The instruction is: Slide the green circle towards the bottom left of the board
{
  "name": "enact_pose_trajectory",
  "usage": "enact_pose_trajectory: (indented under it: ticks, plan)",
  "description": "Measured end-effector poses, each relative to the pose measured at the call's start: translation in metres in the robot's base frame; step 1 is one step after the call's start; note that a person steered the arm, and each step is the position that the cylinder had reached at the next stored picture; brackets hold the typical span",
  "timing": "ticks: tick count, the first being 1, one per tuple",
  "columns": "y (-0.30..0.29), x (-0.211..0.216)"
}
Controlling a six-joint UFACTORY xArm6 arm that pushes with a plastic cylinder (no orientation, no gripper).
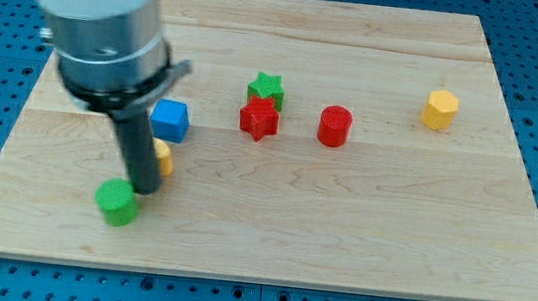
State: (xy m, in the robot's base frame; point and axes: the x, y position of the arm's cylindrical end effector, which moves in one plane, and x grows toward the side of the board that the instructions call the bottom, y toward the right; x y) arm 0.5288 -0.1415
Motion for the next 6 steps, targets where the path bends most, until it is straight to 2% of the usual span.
enact_pose_trajectory:
  ticks: [1, 2, 3, 5, 6]
  plan:
    - [-0.011, 0.004]
    - [0.027, 0.006]
    - [0.039, 0.009]
    - [-0.073, 0.018]
    - [-0.050, 0.031]
